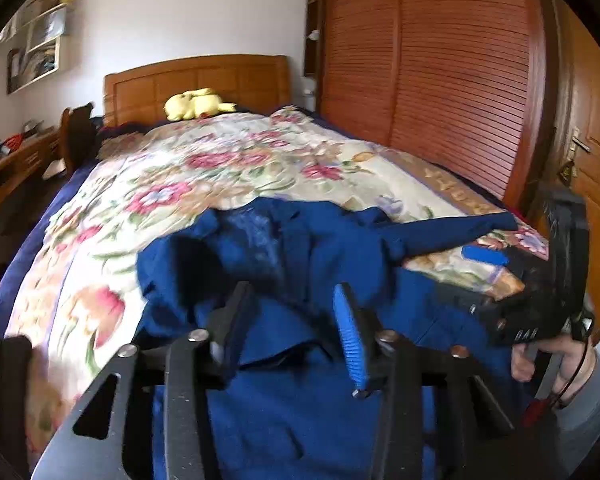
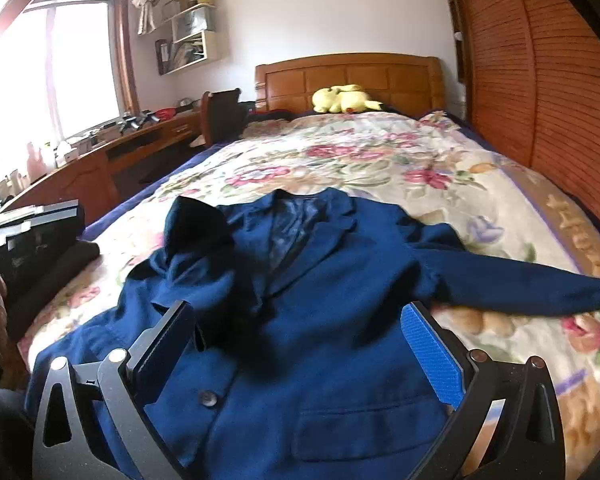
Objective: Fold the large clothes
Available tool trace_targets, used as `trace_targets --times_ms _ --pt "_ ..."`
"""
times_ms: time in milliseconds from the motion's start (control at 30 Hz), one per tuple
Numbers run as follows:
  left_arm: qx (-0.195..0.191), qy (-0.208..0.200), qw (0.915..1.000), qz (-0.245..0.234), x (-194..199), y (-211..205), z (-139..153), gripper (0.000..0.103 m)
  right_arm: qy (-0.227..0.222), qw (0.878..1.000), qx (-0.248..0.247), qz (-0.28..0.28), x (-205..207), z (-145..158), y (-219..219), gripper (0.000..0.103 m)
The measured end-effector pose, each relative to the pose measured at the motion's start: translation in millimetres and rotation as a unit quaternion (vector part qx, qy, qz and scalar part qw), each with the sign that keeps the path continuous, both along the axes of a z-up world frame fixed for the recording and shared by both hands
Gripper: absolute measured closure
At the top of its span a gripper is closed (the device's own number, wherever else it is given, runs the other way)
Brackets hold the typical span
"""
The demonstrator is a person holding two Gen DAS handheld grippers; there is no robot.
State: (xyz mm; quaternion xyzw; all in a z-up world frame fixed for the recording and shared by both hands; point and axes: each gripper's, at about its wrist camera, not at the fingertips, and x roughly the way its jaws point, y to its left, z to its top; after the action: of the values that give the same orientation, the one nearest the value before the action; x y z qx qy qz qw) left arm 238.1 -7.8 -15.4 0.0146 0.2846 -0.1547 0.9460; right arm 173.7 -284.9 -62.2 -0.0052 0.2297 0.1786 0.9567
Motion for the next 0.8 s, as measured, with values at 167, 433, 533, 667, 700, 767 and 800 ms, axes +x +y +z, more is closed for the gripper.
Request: trace_targets --times_ms 167,433,533,667,700,767,800 --pt "-0.010 0.009 0.9992 0.038 -9.9 29.7 -32.0 0.035 0.004 0.999 -0.031 0.019 6.9 -7.7 30.8 0.001" --pt "-0.015 0.002 0.9974 0.071 -29.3 65.3 -49.6 0.025 0.029 0.995 -0.048 0.080 32.4 -22.9 65.3 0.001" --pt "-0.007 0.005 0.9972 0.074 -32.7 74.1 -55.6 0.024 0.035 0.992 -0.073 0.098 42.2 -33.0 81.3 0.002" --pt "0.005 0.007 0.9964 0.085 -34.2 81.5 -61.0 0.024 0.049 0.987 -0.088 0.121 63.3 -42.5 96.1 0.005" --pt "0.004 0.011 0.9962 0.086 -34.1 83.8 -62.8 0.024 0.054 0.986 -0.092 0.125 68.7 -44.7 100.0 0.006" --pt "0.006 0.015 0.9957 0.091 -33.8 88.0 -65.6 0.024 0.064 0.983 -0.109 0.131 80.1 -49.3 109.8 0.009" --pt "0.007 0.017 0.9955 0.093 -33.9 89.9 -66.7 0.023 0.065 0.980 -0.127 0.137 85.6 -52.2 116.6 0.011"
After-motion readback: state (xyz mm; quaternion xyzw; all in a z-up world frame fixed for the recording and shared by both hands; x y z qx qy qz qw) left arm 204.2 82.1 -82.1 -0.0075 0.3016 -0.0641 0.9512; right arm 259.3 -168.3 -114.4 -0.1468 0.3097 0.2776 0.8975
